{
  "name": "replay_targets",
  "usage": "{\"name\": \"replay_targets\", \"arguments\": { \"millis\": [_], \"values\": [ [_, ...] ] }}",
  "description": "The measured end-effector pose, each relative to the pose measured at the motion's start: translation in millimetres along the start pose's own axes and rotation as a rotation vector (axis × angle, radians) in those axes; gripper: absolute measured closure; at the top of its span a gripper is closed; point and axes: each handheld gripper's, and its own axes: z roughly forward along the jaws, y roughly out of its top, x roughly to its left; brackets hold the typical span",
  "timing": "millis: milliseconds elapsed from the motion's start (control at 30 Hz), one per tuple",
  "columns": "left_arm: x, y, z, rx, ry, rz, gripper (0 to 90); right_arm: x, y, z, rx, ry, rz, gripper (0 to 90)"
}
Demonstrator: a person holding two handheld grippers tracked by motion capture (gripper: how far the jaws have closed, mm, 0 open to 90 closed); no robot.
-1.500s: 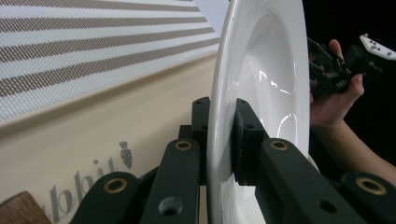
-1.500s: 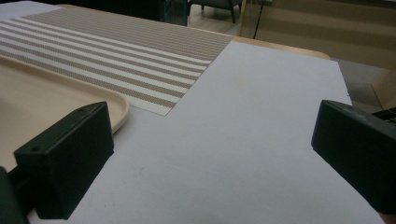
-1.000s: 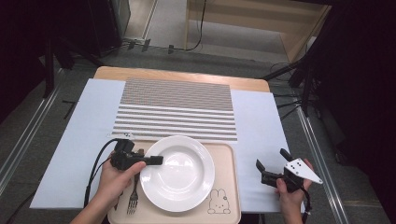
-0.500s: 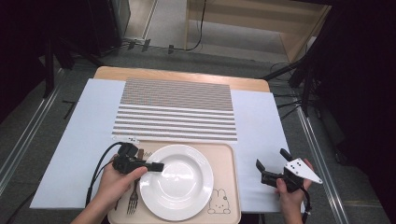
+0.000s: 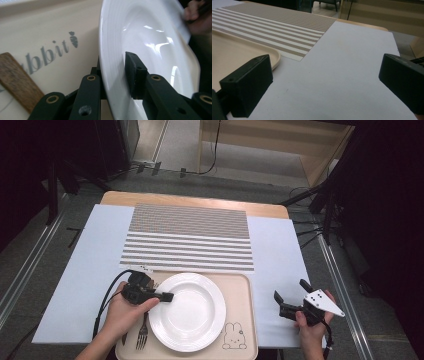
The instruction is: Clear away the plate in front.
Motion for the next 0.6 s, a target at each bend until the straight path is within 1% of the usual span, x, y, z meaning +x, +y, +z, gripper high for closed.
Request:
{"name": "replay_targets", "arguments": {
  "millis": [33,67,100,133,167,200,233,267,300,333,367,400,433,500,533,567,600],
  "values": [
    [-1.8,0.5,0.4,0.006,0.030,0.015,71.5,0.0,0.0,0.0,0.000,0.000,0.000,0.0],
    [-1.8,0.5,0.4,0.006,0.030,0.015,69.1,0.0,0.0,0.0,0.000,0.000,0.000,0.0],
    [-4.0,1.0,1.1,0.014,0.080,0.039,69.1,0.0,0.0,0.0,0.000,0.001,0.000,0.0],
    [-4.2,1.1,1.2,0.018,0.095,0.040,64.6,0.0,0.1,0.0,0.000,0.000,-0.001,0.0],
    [-2.8,0.8,0.7,0.018,0.091,0.042,63.5,0.0,0.0,-0.1,0.000,0.001,-0.001,0.0],
    [-2.5,0.6,0.5,0.018,0.097,0.042,63.5,0.0,0.0,-0.1,0.000,0.001,-0.001,0.0],
    [-3.8,0.7,-0.3,0.023,0.157,0.064,61.9,0.0,0.0,-0.1,0.000,0.001,-0.001,0.0],
    [-5.0,1.1,-1.8,0.019,0.213,0.094,55.1,0.0,0.0,0.0,0.001,0.002,-0.001,0.0],
    [-5.0,1.1,-1.8,0.019,0.213,0.094,54.6,0.0,0.0,0.0,0.001,0.002,-0.001,0.0],
    [-4.3,1.9,-5.4,-0.005,0.190,0.088,54.6,0.1,0.0,0.0,0.001,0.001,-0.001,0.0],
    [-4.4,3.8,-8.9,-0.038,0.191,0.081,49.2,0.2,0.0,0.2,0.002,0.002,-0.002,0.0],
    [-4.4,3.8,-8.9,-0.038,0.191,0.081,48.4,0.2,0.0,0.2,0.002,0.002,-0.002,0.0],
    [-4.6,5.4,-9.5,-0.048,0.224,0.099,48.3,0.3,0.0,0.2,0.003,0.002,-0.003,0.0],
    [-3.8,5.7,-8.4,-0.046,0.223,0.103,48.5,0.4,0.0,0.2,0.003,0.002,-0.003,0.0],
    [-3.2,5.7,-6.2,-0.041,0.221,0.101,50.6,0.6,0.0,0.4,0.004,0.001,-0.002,0.0],
    [-2.8,5.4,-5.1,-0.034,0.225,0.109,50.6,0.6,0.0,0.4,0.004,0.001,-0.002,0.0],
    [-3.2,4.8,-3.3,-0.038,0.217,0.113,55.6,0.6,0.0,0.4,0.004,0.000,-0.003,0.0]
  ]
}}
